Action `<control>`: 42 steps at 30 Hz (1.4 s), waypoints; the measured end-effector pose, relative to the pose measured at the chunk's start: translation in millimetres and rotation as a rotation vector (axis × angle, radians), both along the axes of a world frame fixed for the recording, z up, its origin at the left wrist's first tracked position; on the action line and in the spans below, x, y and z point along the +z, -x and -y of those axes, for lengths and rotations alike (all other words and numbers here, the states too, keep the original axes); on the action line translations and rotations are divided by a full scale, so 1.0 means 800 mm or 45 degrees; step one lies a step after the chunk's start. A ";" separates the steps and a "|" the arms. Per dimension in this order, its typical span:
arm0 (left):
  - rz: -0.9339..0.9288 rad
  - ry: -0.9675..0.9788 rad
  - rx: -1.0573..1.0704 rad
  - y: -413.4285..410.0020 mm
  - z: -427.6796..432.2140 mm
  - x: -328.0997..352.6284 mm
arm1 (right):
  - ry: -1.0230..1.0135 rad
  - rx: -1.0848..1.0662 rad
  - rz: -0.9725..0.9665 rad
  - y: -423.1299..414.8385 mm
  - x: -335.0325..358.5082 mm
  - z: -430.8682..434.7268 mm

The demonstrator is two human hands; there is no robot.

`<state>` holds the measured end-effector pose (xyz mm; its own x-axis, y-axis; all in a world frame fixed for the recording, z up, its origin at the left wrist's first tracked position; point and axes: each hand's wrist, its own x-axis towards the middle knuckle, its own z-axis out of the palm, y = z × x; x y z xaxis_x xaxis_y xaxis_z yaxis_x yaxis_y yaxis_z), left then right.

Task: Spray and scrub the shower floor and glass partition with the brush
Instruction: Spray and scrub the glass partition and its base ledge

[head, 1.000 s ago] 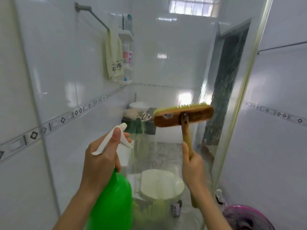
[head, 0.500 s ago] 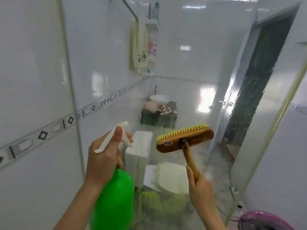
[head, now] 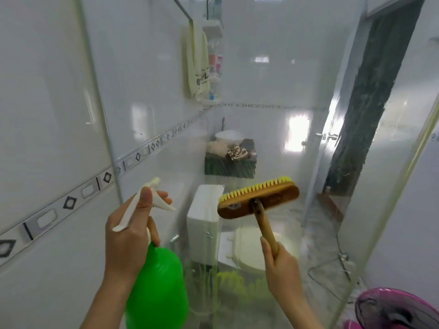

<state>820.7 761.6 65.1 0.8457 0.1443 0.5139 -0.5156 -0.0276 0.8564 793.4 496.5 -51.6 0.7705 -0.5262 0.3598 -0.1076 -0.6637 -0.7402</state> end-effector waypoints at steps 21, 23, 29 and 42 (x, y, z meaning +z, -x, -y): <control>-0.038 0.051 0.192 0.001 -0.062 0.006 | -0.006 0.420 0.167 -0.116 0.106 -0.122; -0.028 0.021 0.201 0.003 -0.069 0.004 | -0.051 0.360 -0.033 -0.079 0.039 -0.113; -0.032 0.016 0.210 0.007 -0.085 0.003 | 0.040 0.457 -0.017 -0.125 0.076 -0.171; -0.024 0.041 0.214 0.016 -0.094 -0.005 | -0.008 0.427 -0.037 -0.079 0.051 -0.129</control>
<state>808.2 836.7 61.2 0.8178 0.3009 0.4906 -0.4896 -0.0843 0.8678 856.4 599.9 -11.0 0.9108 -0.2441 0.3330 0.0948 -0.6612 -0.7442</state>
